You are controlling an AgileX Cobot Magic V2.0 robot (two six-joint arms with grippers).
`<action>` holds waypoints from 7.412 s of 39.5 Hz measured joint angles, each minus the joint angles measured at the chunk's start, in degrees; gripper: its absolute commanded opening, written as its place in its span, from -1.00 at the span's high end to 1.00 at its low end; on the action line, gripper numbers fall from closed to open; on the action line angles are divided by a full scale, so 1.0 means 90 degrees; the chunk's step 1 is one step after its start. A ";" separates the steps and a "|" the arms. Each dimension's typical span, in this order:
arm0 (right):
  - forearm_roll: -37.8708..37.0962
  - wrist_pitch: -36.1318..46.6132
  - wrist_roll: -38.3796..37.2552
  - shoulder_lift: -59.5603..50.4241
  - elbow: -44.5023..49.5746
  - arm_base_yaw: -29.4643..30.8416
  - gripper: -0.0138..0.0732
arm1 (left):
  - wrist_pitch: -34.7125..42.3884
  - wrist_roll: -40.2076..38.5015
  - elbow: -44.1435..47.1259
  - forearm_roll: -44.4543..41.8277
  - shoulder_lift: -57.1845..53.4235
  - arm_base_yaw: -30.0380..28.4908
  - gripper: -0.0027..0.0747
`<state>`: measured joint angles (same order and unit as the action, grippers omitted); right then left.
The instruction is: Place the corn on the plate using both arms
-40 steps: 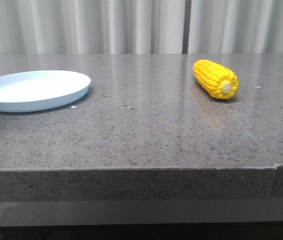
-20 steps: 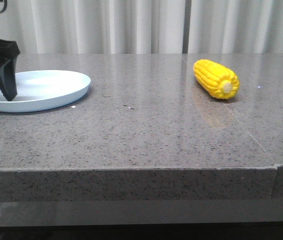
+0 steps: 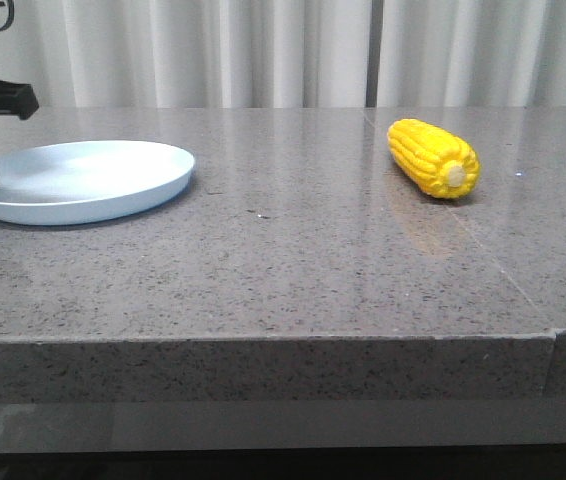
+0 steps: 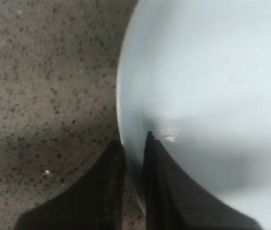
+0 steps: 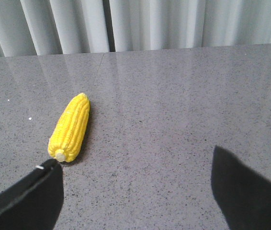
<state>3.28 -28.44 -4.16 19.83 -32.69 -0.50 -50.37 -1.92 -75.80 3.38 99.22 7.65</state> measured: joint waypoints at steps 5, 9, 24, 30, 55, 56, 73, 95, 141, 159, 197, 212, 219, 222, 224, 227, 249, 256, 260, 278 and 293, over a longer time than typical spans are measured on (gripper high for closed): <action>0.0000 0.0000 0.0000 0.0000 0.0000 0.0000 -0.81 | 0.0104 -0.0013 -0.0039 0.0103 0.0000 0.0000 0.98; 0.0000 0.0000 0.0000 0.0000 0.0000 0.0000 -0.81 | 0.0104 -0.0013 -0.0239 0.0208 0.0000 0.0000 0.98; 0.0000 0.0000 0.0000 0.0000 0.0000 0.0000 -0.81 | -0.0021 0.0000 -0.1667 0.0938 0.0101 0.0809 0.98; 0.0000 -0.0004 0.0000 0.0000 0.0000 0.0000 -0.81 | -0.0021 0.0008 -0.1884 0.1039 0.0499 0.1147 0.98; 0.0000 -0.0004 0.0000 0.0000 0.0000 0.0000 -0.81 | -0.0048 0.0010 -0.1909 0.0983 0.0803 0.1199 0.09; 0.0000 -0.0004 0.0000 0.0000 0.0000 0.0000 -0.81 | -0.0068 -0.0009 -0.1909 0.0846 0.0630 0.1199 0.17; 0.0000 -0.0004 0.0000 0.0000 0.0000 0.0000 -0.81 | 0.0168 -0.0970 -0.0340 -0.1218 -0.1980 0.1199 0.98; 0.0000 -0.0004 0.0000 0.0000 0.0000 0.0000 -0.81 | 0.1854 -0.1644 0.3895 -0.2050 -0.6796 0.1199 0.98; 0.0031 0.0023 0.0000 0.1611 -0.0574 0.0000 -0.81 | 0.2300 -0.1644 0.6105 -0.2179 -1.1050 0.1199 0.98; 0.0618 -0.1123 0.0000 0.5677 -0.3180 -0.0594 -0.81 | 0.2300 -0.1644 0.6105 -0.2179 -1.1050 0.1199 0.98; 0.1181 -0.1748 0.0000 0.9551 -0.5852 -0.1257 0.43 | 0.2300 -0.1644 0.6105 -0.2179 -1.1050 0.1199 0.98; 0.2130 -0.1600 -0.0115 0.8688 -0.5852 -0.1350 0.47 | 0.2300 -0.1644 0.6105 -0.2179 -1.1050 0.1199 0.98; 0.2693 -0.1297 -0.0137 0.8670 -0.5852 -0.1946 0.45 | 0.2300 -0.1644 0.6105 -0.2179 -1.1050 0.1199 0.98; 0.2889 -0.1098 -0.0137 0.8791 -0.5852 -0.2279 0.41 | 0.2300 -0.1644 0.6105 -0.2179 -1.1050 0.1199 0.98; 0.3018 -0.0976 -0.0137 0.8883 -0.5852 -0.2495 0.40 | 0.2300 -0.1644 0.6105 -0.2179 -1.1050 0.1199 0.98; 0.3193 -0.0759 -0.0137 0.9090 -0.5852 -0.2738 0.40 | 0.2300 -0.1644 0.6105 -0.2179 -1.1050 0.1199 0.98; 0.3383 -0.0486 -0.0163 0.9844 -0.5840 -0.2891 -0.72 | 0.2300 -0.1644 0.6105 -0.2179 -1.1050 0.1199 0.98; 0.3195 -0.0498 -0.0163 0.9794 -0.5840 -0.2891 -0.82 | 0.2300 -0.1644 0.6105 -0.2179 -1.1050 0.1199 0.98; 0.2838 -0.0536 -0.0163 0.9505 -0.5840 -0.2891 -0.82 | 0.2300 -0.1644 0.6105 -0.2179 -1.1050 0.1199 0.98; 0.1617 -0.1328 -0.0141 0.7689 -0.5840 -0.2316 0.27 | 0.2300 -0.1644 0.6105 -0.2179 -1.1050 0.1199 0.98; 0.0540 -0.2064 -0.0141 0.6731 -0.5760 -0.1530 0.84 | 0.2300 -0.1644 0.6105 -0.2179 -1.1050 0.1199 0.98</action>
<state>8.13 -47.01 -5.43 80.41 -84.53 -14.27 -29.67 -16.71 -20.85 -16.23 -0.23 18.44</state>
